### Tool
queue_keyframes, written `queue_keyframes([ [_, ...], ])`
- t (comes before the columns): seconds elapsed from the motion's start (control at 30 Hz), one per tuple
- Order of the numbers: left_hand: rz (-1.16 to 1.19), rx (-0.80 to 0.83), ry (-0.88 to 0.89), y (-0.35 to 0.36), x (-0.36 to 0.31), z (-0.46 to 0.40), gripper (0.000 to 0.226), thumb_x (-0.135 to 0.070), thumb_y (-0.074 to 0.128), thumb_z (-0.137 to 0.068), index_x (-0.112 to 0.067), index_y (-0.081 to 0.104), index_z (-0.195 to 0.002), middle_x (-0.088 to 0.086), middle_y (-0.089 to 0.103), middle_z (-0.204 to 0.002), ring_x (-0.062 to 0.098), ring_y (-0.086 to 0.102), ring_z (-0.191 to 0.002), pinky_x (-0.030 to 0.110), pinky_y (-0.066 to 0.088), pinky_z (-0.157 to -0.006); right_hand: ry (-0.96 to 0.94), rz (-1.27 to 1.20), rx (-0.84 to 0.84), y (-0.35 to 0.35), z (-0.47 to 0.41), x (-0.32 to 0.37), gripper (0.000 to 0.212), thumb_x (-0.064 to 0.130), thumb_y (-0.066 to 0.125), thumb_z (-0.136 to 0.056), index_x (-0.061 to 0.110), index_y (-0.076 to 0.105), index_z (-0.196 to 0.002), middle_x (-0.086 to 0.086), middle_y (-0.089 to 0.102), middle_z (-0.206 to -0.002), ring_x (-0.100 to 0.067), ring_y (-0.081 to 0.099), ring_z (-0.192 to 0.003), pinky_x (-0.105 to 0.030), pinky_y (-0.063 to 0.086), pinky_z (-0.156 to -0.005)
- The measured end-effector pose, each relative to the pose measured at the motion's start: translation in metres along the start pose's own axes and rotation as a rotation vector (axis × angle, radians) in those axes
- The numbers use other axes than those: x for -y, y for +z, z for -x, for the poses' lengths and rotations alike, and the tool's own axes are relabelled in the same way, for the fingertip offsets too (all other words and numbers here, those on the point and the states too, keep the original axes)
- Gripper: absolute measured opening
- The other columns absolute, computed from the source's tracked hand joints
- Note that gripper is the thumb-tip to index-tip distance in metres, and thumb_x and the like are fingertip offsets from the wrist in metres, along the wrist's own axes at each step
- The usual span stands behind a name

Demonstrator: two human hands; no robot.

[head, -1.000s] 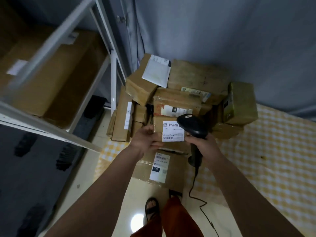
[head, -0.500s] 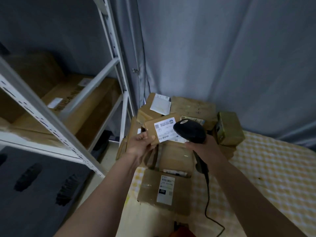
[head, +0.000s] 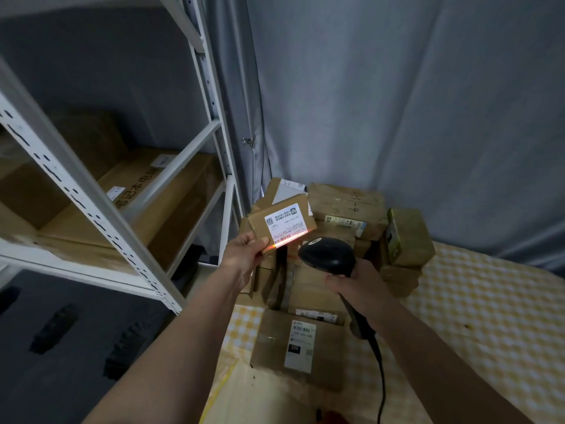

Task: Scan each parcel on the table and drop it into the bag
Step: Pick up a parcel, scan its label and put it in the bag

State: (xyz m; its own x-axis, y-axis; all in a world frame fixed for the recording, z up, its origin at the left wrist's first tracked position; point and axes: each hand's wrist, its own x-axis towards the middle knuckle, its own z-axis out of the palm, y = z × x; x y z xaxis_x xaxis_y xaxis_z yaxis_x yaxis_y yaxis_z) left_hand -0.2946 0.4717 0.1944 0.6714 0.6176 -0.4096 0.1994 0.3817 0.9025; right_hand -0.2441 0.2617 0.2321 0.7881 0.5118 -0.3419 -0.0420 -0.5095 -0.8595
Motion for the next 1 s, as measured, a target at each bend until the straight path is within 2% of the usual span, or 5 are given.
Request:
queue_keyframes([
  [0.33,-0.016,-0.002,-0.016,-0.002,0.004,-0.003,0.010,-0.003,0.059,-0.093,-0.005,0.064,-0.101,0.014,0.070,-0.109,0.027,0.067,-0.104,0.038,0.053,-0.095,-0.013,0.011,0.003,0.004,0.000,0.002,0.015,0.007,0.064,-0.086,0.007,0.064,-0.101,-0.003,0.058,-0.077,-0.007,0.056,-0.068,-0.014,0.040,-0.058],
  [0.47,0.001,0.016,-0.017,-0.002,0.007,-0.004,0.009,-0.002,0.058,-0.093,-0.009,0.063,-0.091,0.013,0.070,-0.108,0.024,0.067,-0.100,0.032,0.055,-0.088,-0.018,-0.002,0.015,0.006,0.001,-0.001,0.009,0.006,0.064,-0.085,0.010,0.064,-0.094,0.000,0.057,-0.074,-0.007,0.056,-0.071,-0.017,0.039,-0.062],
  [0.6,-0.037,0.019,-0.029,-0.003,0.010,-0.006,0.011,-0.005,0.061,-0.093,-0.013,0.065,-0.086,0.012,0.071,-0.109,0.024,0.067,-0.104,0.038,0.053,-0.095,-0.010,-0.015,-0.007,0.009,0.001,-0.003,0.015,0.004,0.065,-0.085,0.008,0.064,-0.099,0.001,0.057,-0.074,-0.006,0.055,-0.070,-0.015,0.039,-0.060],
  [0.9,0.026,0.154,-0.141,0.008,0.023,-0.005,0.014,-0.001,0.062,-0.091,-0.005,0.064,-0.104,0.012,0.072,-0.104,0.021,0.068,-0.097,0.032,0.057,-0.081,0.078,-0.235,-0.198,0.000,0.014,-0.018,0.012,-0.001,0.067,-0.079,0.010,0.063,-0.082,-0.003,0.054,-0.063,-0.015,0.052,-0.061,-0.025,0.040,-0.058],
  [1.0,-0.033,0.232,-0.188,0.031,0.034,-0.004,0.009,-0.003,0.061,-0.091,-0.009,0.065,-0.097,0.009,0.071,-0.098,0.020,0.067,-0.092,0.035,0.057,-0.083,0.135,-0.268,-0.267,-0.016,0.026,-0.033,0.016,-0.001,0.067,-0.079,0.009,0.059,-0.069,-0.006,0.053,-0.059,-0.019,0.048,-0.058,-0.029,0.036,-0.056],
])
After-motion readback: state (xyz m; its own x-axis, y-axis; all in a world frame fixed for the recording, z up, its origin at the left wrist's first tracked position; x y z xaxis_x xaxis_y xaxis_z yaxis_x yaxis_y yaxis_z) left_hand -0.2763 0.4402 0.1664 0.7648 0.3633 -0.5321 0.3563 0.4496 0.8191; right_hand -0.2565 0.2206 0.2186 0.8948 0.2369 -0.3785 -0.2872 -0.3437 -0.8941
